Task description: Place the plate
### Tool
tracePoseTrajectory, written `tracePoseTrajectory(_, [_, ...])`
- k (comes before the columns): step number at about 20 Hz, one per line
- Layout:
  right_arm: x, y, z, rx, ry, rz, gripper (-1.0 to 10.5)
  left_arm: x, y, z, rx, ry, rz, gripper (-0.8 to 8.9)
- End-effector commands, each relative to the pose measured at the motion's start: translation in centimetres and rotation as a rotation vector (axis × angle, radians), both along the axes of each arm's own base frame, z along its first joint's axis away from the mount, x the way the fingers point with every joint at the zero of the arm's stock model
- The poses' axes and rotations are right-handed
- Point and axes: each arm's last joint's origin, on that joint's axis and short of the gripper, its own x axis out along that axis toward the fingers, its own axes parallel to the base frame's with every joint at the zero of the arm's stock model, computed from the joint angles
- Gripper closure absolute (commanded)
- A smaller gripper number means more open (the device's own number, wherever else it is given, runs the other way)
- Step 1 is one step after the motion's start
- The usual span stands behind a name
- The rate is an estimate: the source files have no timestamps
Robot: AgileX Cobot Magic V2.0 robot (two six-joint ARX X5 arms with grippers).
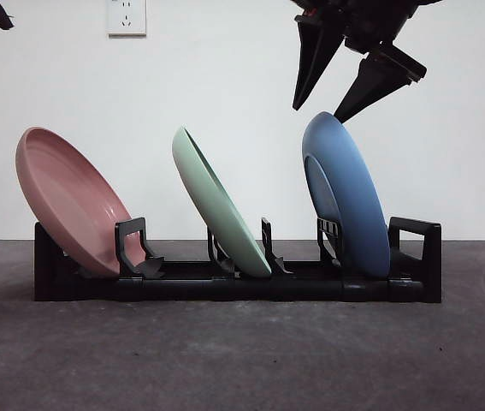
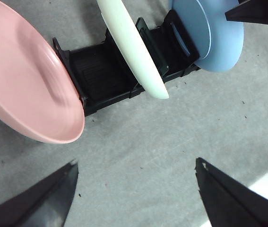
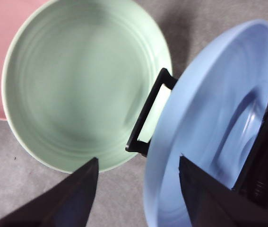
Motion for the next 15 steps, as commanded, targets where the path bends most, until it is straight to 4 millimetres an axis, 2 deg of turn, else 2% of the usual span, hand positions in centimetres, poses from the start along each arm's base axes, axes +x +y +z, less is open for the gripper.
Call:
tracePoseTrajectory(1, [0.4, 0.3, 0.2, 0.002, -0.013, 0.002, 7.6, 0.2, -0.1, 0.4, -0.010, -0.022, -0.014, 4.17])
tracePoseTrajectory(4, [0.5, 0.4, -0.1, -0.003, 0.001, 0.003, 7.9, 0.2, -0.1, 0.4, -0.010, -0.022, -0.014, 4.17])
tracePoseTrajectory(8, [0.6, 0.4, -0.5, -0.011, 0.026, 0.006, 9.3, 0.2, -0.1, 0.4, -0.010, -0.022, -0.015, 4.17])
tracePoseTrajectory(12, [0.4, 0.4, -0.3, 0.011, 0.031, 0.020, 9.3, 0.2, -0.2, 0.4, -0.010, -0.022, -0.015, 4.17])
tracePoseTrajectory(15, [-0.4, 0.2, 1.1, 0.055, 0.010, 0.041, 9.3, 0.2, -0.1, 0.4, -0.010, -0.022, -0.015, 4.17])
